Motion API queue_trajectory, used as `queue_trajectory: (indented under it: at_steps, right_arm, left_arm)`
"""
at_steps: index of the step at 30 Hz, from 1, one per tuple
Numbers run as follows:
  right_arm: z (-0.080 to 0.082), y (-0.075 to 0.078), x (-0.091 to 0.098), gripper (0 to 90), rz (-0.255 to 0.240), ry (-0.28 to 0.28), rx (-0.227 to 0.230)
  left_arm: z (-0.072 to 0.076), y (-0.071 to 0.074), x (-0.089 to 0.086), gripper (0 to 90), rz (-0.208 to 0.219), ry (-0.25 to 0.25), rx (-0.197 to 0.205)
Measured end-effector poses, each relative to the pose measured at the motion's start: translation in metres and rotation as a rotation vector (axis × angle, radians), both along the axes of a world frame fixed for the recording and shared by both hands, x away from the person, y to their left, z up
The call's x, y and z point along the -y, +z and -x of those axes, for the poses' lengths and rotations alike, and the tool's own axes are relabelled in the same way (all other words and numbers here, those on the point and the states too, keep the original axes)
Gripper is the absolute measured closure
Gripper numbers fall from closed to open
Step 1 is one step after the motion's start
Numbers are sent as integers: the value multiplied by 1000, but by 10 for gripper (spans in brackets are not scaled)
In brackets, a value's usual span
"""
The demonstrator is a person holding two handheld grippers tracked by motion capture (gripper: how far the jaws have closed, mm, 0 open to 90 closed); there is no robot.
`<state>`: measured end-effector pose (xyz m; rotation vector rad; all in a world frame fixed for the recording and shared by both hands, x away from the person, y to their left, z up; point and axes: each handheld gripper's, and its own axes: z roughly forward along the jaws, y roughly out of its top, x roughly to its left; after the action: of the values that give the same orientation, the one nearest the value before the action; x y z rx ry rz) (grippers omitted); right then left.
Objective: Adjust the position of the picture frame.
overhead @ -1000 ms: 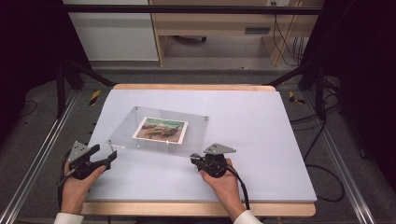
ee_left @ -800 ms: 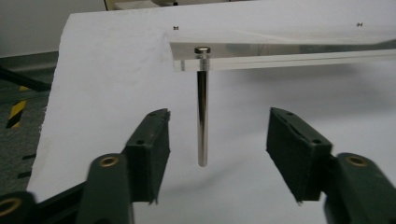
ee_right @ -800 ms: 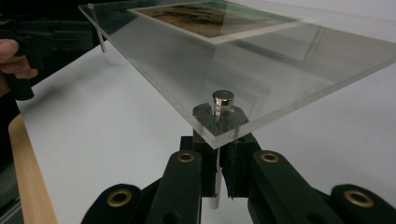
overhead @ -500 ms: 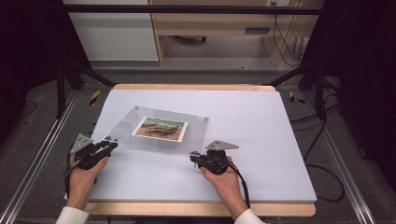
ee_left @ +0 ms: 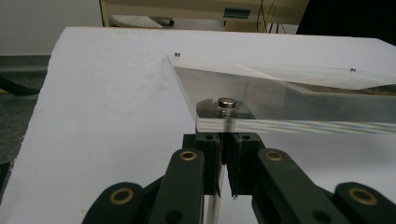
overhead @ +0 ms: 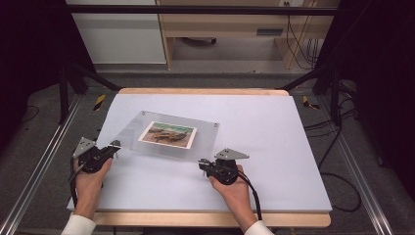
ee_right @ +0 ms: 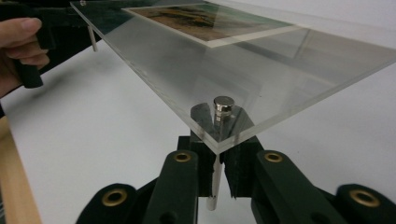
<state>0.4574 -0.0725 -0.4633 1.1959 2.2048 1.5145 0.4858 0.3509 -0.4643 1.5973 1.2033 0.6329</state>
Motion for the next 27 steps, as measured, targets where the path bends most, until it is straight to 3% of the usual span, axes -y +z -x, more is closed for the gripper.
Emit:
queue_trajectory:
  at_steps: [5,12,19,27]
  right_arm:
    - [3,-2,-5,780,4,-40,41]
    - [2,-1,-4,837,-28,-78,71]
    - [0,-3,-7,843,-50,-104,59]
    - [1,-3,-8,846,-37,-107,52]
  left_arm:
    - [1,3,2,835,3,5,-10]
    - [4,5,3,836,10,4,-12]
    - [4,6,3,839,-14,-4,-13]
    - [1,4,3,819,-34,-21,-31]
